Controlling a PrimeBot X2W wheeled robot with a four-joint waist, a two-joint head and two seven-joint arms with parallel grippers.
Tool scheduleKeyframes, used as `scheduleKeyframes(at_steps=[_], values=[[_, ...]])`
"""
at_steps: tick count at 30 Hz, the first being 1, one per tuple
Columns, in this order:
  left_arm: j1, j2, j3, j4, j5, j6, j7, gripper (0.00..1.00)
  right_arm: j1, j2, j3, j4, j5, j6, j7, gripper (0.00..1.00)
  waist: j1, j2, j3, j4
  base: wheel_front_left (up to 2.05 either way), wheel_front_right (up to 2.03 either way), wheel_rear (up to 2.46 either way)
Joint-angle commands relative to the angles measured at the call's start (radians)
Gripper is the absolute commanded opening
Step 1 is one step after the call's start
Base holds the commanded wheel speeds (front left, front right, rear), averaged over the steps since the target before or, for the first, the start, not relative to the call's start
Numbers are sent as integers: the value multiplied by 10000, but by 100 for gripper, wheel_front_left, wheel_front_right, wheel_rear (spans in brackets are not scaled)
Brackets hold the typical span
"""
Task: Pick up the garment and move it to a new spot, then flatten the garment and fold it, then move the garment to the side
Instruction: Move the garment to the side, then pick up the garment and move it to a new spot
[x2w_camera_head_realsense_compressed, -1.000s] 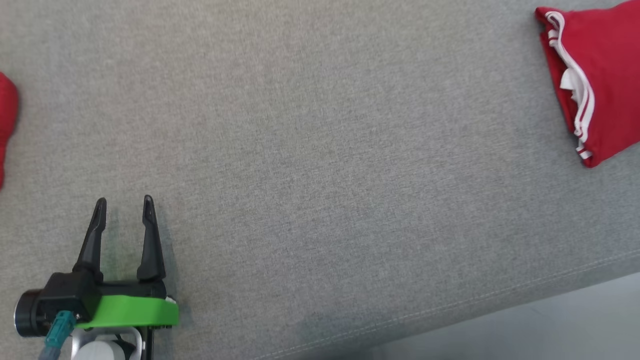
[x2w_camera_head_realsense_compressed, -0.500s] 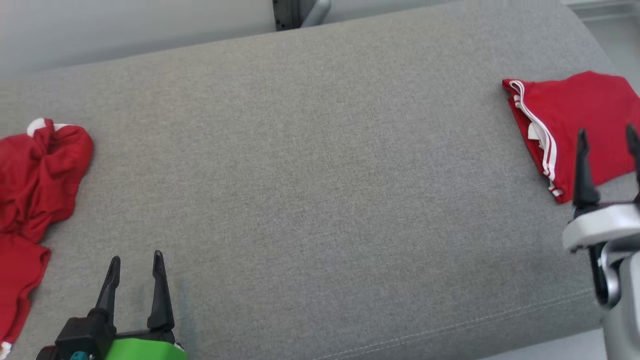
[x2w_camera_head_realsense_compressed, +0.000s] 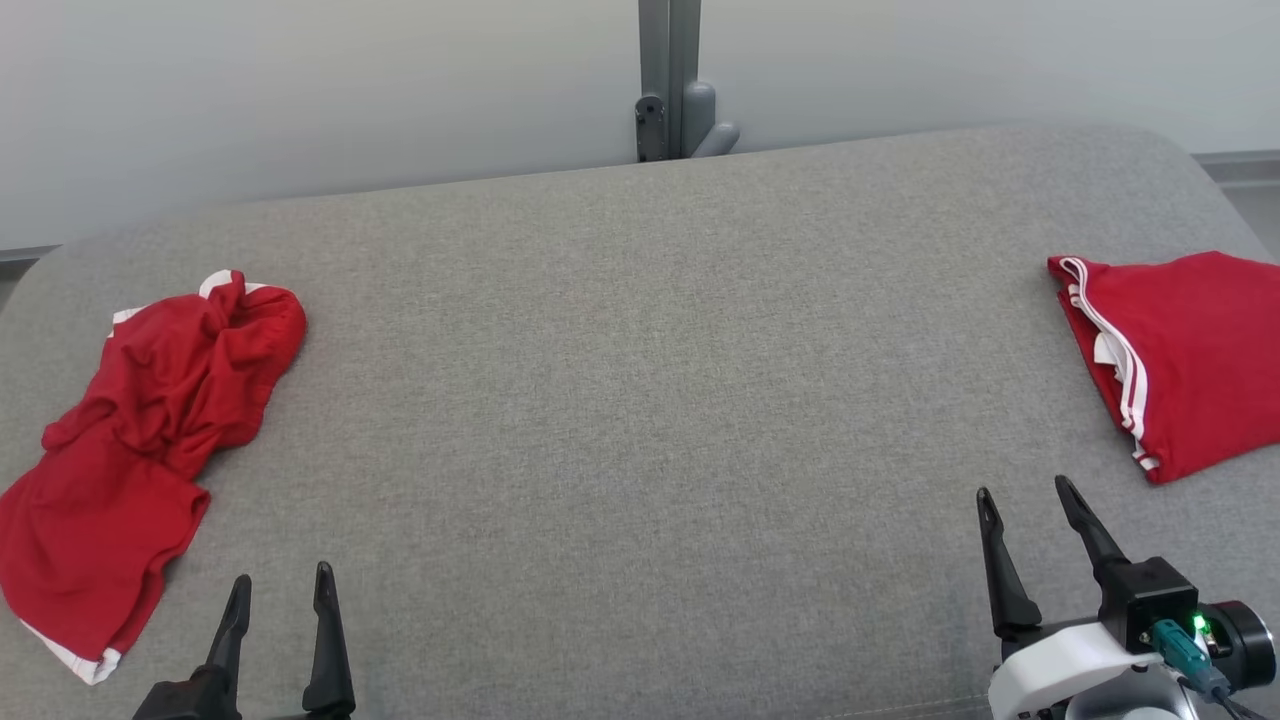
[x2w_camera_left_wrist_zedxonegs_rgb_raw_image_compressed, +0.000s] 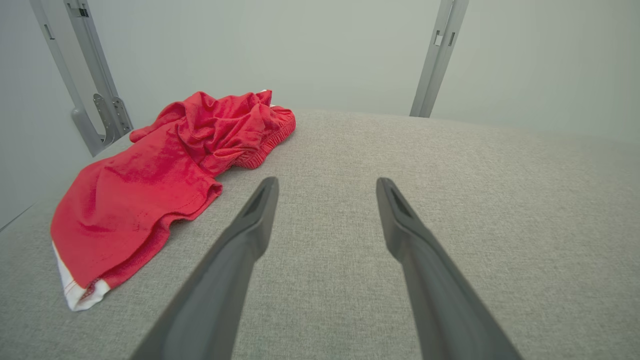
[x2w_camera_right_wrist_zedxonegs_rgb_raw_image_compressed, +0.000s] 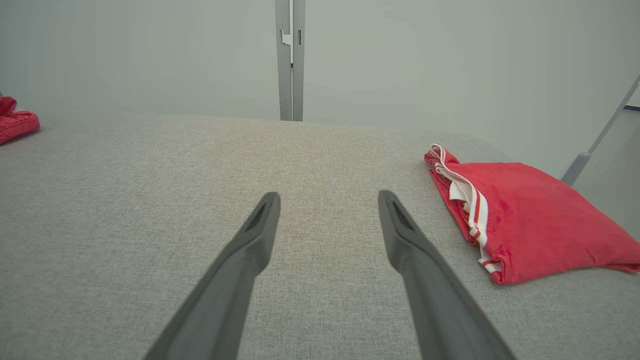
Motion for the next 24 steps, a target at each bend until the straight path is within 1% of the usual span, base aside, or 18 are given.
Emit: scheduleKeyframes(at_steps=[1, 7, 16, 24], values=[[73, 9, 13, 153, 17, -17, 5, 100, 262, 20, 1, 4, -102, -18, -26, 100, 0, 79, -314, 285, 0, 0, 0], [-45, 9, 51, 445, -14, -34, 5, 100, 543, 90, -265, 52, -41, -18, -26, 100, 0, 79, -429, 318, 0, 0, 0], [61, 8, 157, 627, -55, -103, 5, 100, 592, 98, -121, 116, 266, -18, -26, 100, 0, 79, -471, 169, 0, 0, 0], [-16, 8, 167, 601, -47, -161, 5, 100, 623, 100, -100, 70, 247, -18, -26, 100, 0, 79, -454, 264, 0, 0, 0]])
